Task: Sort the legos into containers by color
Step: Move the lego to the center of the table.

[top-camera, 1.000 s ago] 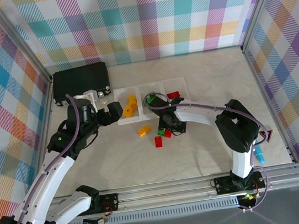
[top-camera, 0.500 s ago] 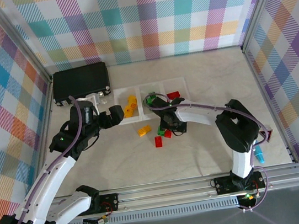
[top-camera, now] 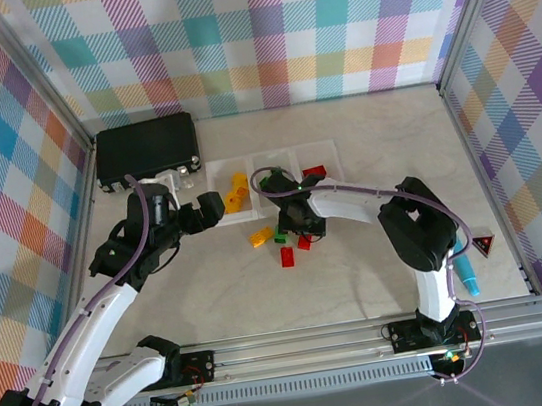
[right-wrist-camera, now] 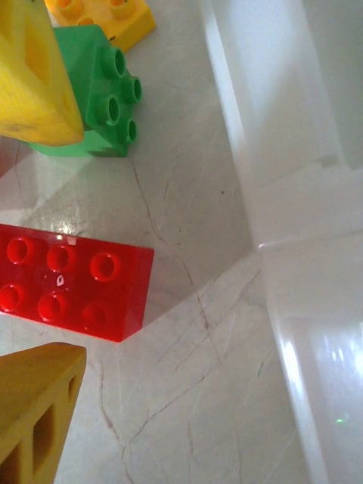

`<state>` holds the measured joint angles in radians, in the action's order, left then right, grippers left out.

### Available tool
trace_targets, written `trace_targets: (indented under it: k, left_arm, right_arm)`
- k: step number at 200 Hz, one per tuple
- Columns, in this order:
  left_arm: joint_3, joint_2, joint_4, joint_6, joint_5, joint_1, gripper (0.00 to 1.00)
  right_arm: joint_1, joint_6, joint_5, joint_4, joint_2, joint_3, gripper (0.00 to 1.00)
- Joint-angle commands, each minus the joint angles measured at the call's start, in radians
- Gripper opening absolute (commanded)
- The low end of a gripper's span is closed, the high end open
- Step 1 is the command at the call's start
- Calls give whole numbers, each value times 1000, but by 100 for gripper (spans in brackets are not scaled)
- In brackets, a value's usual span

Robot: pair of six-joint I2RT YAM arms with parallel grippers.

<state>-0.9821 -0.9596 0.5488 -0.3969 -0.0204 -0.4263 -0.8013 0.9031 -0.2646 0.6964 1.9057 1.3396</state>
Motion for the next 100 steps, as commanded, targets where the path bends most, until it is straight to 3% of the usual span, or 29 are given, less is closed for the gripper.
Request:
trace_targets:
  k: [1, 100]
  left_arm:
    - [16, 13, 18, 24, -15, 14, 100]
    - [28, 12, 34, 28, 4, 14, 100]
  right_arm:
    - [-7, -19, 20, 2, 33, 25, 70]
    - [-6, -18, -26, 48, 28, 3, 69]
